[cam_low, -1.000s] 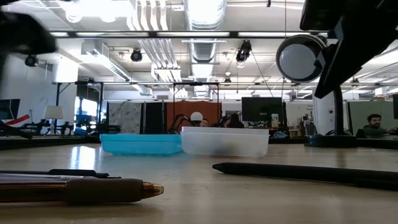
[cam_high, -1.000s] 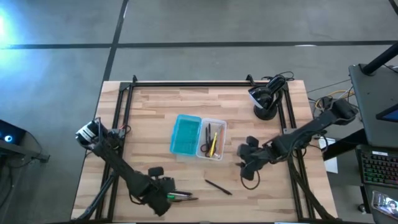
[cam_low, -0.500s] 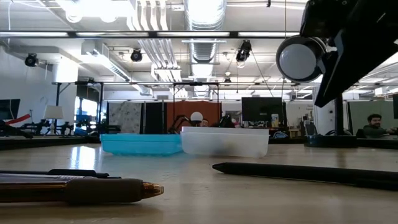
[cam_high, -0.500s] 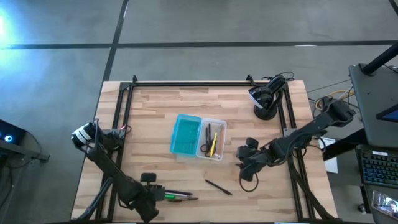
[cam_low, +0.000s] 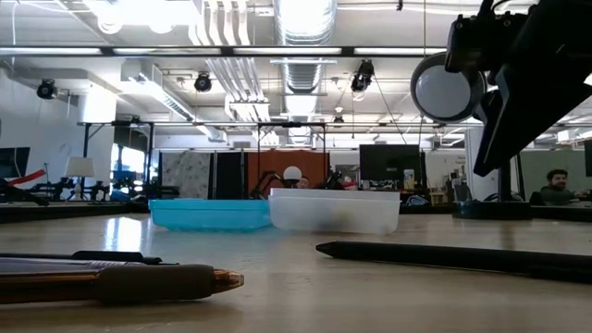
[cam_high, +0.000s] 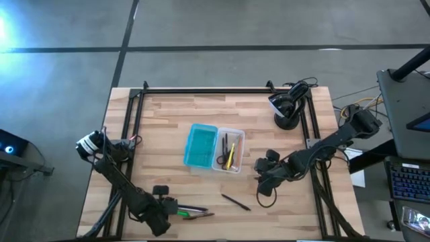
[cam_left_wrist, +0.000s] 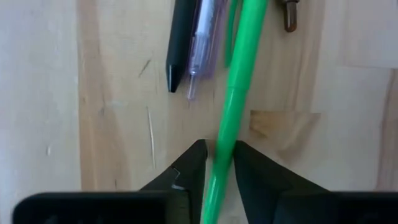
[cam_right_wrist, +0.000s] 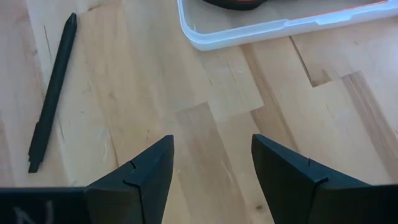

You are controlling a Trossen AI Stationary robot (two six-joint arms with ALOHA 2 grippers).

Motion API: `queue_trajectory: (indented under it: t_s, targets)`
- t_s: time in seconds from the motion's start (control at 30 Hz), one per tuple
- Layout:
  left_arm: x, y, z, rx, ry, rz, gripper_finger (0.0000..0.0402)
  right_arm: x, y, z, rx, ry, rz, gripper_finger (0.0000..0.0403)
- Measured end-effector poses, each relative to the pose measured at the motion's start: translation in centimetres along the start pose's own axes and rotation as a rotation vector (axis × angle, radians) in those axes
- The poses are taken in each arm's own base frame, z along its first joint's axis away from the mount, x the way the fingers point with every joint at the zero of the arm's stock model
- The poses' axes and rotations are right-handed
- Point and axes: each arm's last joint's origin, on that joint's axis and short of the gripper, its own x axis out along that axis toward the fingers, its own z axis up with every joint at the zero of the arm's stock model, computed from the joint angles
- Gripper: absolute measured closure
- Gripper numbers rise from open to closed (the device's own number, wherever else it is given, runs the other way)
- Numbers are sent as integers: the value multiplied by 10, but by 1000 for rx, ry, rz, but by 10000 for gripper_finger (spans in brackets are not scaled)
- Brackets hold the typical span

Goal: Pick & place school supplies into a supply box
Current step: Put the green pen into the supply box

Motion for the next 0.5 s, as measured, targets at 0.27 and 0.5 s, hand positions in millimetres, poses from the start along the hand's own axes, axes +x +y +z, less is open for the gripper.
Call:
queue_trajectory:
  t_s: [0.27,0.5]
  targets:
    - [9,3,-2,-52,32,47,390,0,-2,0,54,-24,-33,197]
    - [-21,-10,12,-125,45,-31,391,-13,-8,4,218,-129,-94,198]
